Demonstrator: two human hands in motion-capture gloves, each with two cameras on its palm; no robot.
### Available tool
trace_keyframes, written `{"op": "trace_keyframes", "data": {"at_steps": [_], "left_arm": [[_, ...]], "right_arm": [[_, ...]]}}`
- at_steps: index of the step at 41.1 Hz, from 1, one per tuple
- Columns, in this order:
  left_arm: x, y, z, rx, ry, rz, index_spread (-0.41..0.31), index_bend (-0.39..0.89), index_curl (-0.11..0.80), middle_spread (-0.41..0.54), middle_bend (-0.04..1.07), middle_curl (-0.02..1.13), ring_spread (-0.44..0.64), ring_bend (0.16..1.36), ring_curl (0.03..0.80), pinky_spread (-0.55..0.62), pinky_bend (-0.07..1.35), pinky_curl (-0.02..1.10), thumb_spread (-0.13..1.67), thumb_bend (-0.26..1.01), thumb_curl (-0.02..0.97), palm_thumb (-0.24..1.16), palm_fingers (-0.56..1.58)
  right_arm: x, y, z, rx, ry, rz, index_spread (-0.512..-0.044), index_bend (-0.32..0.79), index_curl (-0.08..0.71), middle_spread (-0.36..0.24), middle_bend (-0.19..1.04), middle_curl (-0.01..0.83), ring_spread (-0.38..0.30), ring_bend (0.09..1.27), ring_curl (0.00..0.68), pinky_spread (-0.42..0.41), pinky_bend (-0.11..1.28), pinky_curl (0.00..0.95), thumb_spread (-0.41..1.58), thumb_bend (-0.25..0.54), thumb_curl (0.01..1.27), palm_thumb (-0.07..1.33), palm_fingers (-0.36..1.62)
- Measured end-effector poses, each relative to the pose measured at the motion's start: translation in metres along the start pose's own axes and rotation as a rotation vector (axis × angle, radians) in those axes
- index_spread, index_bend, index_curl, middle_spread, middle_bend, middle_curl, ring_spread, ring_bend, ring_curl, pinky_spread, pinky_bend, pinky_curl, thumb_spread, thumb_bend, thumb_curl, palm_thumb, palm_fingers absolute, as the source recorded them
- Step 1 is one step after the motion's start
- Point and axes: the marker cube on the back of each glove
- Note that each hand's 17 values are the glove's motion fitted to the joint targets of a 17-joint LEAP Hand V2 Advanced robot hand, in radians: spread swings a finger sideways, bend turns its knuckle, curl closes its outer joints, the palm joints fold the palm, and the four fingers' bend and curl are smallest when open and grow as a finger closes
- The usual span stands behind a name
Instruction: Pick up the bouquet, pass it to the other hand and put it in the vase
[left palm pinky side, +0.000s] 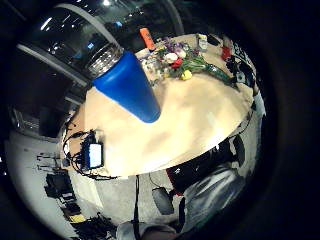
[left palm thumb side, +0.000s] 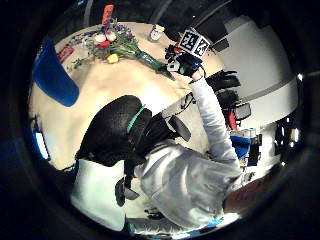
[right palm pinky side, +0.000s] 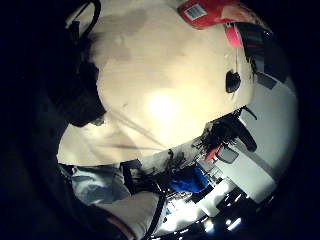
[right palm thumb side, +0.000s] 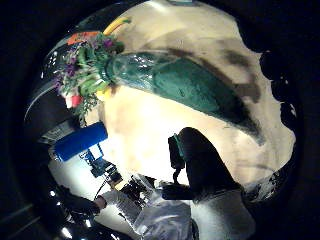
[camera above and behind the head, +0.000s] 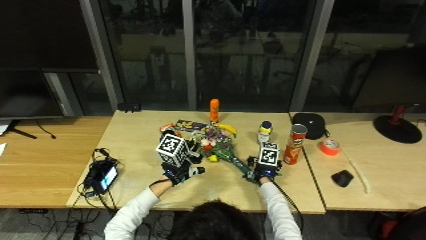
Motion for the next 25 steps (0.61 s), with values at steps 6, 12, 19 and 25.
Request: {"op": "trace_keyframes", "data": {"at_steps": [6,12,19,25], "left_arm": [[0.002,-0.001,0.005,-0.002,-0.008,-0.001,0.045,0.13,0.261,0.245,0.21,0.39,0.38,0.56,0.287,0.40,0.29,0.33,1.04,-0.03,0.317,0.38,0.17],[0.003,-0.003,0.006,-0.021,0.021,-0.006,0.045,0.13,0.261,0.245,0.21,0.39,0.38,0.56,0.287,0.40,0.29,0.33,1.04,-0.03,0.318,0.38,0.17],[0.000,-0.014,0.015,-0.034,0.015,-0.029,0.045,0.13,0.261,0.245,0.21,0.39,0.38,0.56,0.287,0.40,0.29,0.33,1.04,-0.03,0.318,0.38,0.17],[-0.001,-0.027,0.024,-0.077,0.052,-0.052,0.045,0.13,0.262,0.245,0.21,0.39,0.38,0.56,0.287,0.40,0.29,0.34,1.03,-0.03,0.319,0.37,0.17]], "right_arm": [[-0.004,-0.013,0.021,0.085,0.045,-0.028,-0.177,0.10,0.139,-0.023,0.29,0.422,-0.100,0.66,0.373,0.011,0.64,0.345,1.06,-0.008,0.37,0.57,0.78],[-0.005,-0.014,0.037,0.121,0.055,-0.021,-0.189,0.17,0.181,-0.064,0.31,0.435,-0.139,0.61,0.370,-0.013,0.57,0.331,1.04,0.001,0.38,0.64,0.88],[-0.001,-0.021,0.044,0.157,0.030,0.036,-0.207,0.24,0.263,-0.116,0.32,0.457,-0.176,0.56,0.370,-0.121,0.49,0.323,1.09,0.057,0.40,0.80,1.13],[-0.001,-0.037,0.040,0.325,-0.045,0.028,-0.220,0.27,0.329,-0.144,0.33,0.486,-0.189,0.55,0.402,-0.174,0.46,0.348,1.15,0.069,0.40,0.86,1.17]]}}
